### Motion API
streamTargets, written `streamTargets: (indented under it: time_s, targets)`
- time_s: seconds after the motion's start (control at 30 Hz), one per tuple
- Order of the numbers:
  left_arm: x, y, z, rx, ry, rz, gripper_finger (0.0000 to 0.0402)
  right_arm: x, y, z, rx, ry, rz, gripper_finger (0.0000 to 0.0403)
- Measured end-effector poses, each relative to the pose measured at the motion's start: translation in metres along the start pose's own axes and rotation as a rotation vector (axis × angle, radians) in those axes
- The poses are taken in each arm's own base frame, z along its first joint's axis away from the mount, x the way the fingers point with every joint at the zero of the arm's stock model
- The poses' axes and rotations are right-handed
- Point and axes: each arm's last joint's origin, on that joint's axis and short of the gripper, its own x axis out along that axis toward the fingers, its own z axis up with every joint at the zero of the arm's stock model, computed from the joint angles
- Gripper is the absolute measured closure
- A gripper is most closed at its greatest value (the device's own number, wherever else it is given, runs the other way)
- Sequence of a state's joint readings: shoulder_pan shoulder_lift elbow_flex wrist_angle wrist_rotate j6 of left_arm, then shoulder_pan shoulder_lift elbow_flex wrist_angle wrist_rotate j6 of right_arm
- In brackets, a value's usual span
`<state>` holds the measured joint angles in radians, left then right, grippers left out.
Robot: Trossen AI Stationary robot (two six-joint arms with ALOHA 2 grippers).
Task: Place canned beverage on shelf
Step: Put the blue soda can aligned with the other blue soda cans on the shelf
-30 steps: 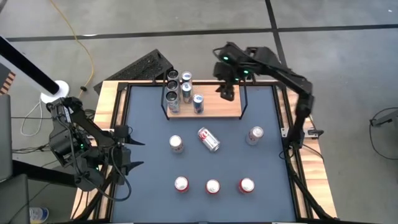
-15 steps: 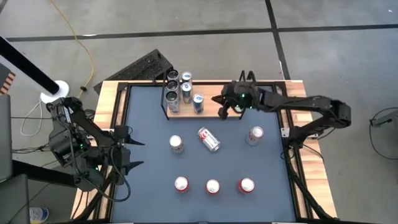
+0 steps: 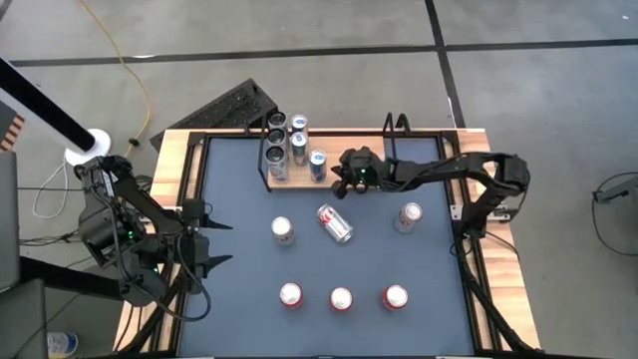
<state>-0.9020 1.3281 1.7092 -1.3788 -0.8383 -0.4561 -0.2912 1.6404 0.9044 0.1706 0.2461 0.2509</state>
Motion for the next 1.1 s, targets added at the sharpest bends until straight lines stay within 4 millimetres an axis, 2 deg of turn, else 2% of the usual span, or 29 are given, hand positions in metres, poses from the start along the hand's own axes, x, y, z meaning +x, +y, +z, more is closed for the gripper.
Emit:
streamTargets:
  time_s: [0.6,0.73,0.9,1.1]
  targets:
    - [0.0,0.0,0.0,0.004,0.01,-0.017,0.0127,0.043,0.012,0.019,-0.023,0.048,0.017,0.0403]
    - [0.0,0.0,-0.001,0.005,0.014,-0.018,0.0127,0.04,0.011,0.017,-0.042,0.085,-0.046,0.0403]
    - [0.0,0.0,-0.002,0.006,0.021,-0.023,0.0127,0.018,0.016,0.026,-0.059,0.098,-0.045,0.0403]
    - [0.0,0.0,-0.002,0.013,0.026,-0.02,0.0127,0.02,0.028,0.02,-0.07,0.108,-0.011,0.0403]
